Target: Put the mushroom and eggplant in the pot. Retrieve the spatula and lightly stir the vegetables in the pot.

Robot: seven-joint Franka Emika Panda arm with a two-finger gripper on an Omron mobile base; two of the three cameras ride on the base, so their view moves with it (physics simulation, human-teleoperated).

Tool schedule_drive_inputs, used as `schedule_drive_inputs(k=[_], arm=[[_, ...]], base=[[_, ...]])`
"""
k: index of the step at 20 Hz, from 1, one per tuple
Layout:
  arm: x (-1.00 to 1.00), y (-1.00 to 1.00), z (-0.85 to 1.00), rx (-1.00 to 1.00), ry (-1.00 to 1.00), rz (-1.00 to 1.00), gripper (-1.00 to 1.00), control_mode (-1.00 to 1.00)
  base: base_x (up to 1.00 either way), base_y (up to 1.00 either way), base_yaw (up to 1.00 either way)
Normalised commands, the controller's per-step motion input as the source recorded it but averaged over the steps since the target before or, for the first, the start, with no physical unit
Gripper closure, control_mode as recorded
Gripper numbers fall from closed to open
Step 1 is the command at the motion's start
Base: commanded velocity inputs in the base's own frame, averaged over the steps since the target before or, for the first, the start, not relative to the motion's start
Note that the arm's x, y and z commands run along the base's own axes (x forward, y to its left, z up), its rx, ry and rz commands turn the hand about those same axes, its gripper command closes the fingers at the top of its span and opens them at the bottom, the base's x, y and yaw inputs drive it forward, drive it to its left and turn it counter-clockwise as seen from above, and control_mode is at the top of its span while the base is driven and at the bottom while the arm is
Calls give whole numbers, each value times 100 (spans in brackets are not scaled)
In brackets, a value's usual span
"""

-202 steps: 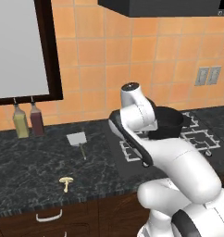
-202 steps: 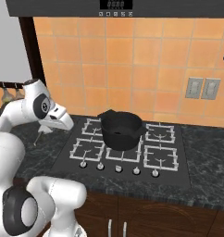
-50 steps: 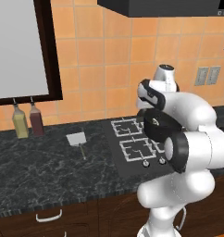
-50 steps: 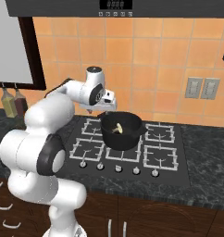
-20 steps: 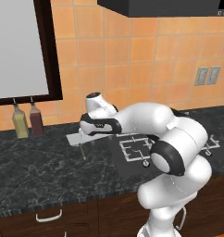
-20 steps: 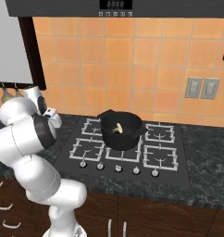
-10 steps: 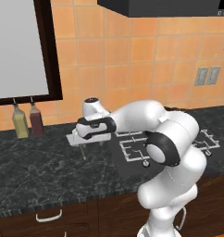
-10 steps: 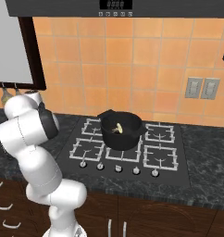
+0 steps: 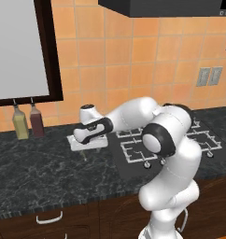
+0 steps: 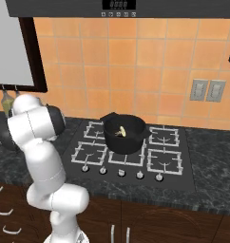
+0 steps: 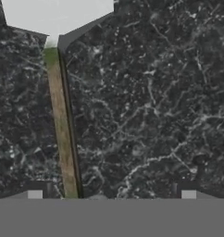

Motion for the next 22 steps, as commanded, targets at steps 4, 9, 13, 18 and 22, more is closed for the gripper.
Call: schedule_drive_inputs(k=[4,9,13,18,22], arm=[[9,36,-25,0,1,0,-100,-100],[17,11,-23,0,4,0,-100,-100],[18,1,-22,0,4,0,-100,-100],[0,0,-1,0,1,0,100,-100],[-4,0,0,0,0,0,100,-100]], base=[[0,0,0],[0,0,0],[0,0,0],[0,0,0],[0,0,0]])
